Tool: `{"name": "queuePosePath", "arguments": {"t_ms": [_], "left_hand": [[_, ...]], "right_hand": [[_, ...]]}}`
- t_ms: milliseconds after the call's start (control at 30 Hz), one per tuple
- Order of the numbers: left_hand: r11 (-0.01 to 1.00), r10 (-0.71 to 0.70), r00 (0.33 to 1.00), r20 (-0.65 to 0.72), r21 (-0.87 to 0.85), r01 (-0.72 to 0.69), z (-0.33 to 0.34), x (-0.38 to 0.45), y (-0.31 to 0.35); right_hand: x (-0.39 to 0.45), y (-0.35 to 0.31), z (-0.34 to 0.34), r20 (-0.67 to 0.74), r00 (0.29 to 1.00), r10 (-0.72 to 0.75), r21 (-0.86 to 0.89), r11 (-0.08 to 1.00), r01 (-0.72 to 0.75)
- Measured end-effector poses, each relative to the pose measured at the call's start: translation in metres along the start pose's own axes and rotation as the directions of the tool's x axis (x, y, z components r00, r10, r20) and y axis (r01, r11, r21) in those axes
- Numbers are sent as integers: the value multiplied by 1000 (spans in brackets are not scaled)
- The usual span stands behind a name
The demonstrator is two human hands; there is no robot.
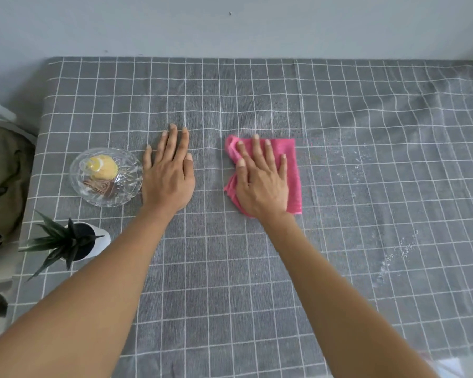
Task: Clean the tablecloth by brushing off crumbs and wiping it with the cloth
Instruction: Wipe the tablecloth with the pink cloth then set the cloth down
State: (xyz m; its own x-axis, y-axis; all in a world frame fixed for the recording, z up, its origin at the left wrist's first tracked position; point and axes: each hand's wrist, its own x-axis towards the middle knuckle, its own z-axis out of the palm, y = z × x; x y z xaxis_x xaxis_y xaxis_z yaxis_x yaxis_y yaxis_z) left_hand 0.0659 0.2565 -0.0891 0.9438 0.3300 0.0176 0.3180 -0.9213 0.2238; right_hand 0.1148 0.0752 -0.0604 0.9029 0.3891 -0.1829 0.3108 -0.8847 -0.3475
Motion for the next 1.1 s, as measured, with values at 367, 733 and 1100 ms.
{"name": "queuePosePath", "arguments": {"t_ms": [367, 733, 1100], "left_hand": [[1000, 12, 1000, 14, 10, -13, 0, 1, -3], [1000, -6, 1000, -2, 17, 6, 1, 2, -2], [1000, 2, 1000, 1, -1, -2, -1, 2, -2]], "right_hand": [[11, 60, -22, -37, 999, 13, -42, 999, -14], [-16, 31, -8, -15, 999, 37, -1, 999, -37], [-25, 74, -17, -46, 999, 18, -11, 1000, -19]]}}
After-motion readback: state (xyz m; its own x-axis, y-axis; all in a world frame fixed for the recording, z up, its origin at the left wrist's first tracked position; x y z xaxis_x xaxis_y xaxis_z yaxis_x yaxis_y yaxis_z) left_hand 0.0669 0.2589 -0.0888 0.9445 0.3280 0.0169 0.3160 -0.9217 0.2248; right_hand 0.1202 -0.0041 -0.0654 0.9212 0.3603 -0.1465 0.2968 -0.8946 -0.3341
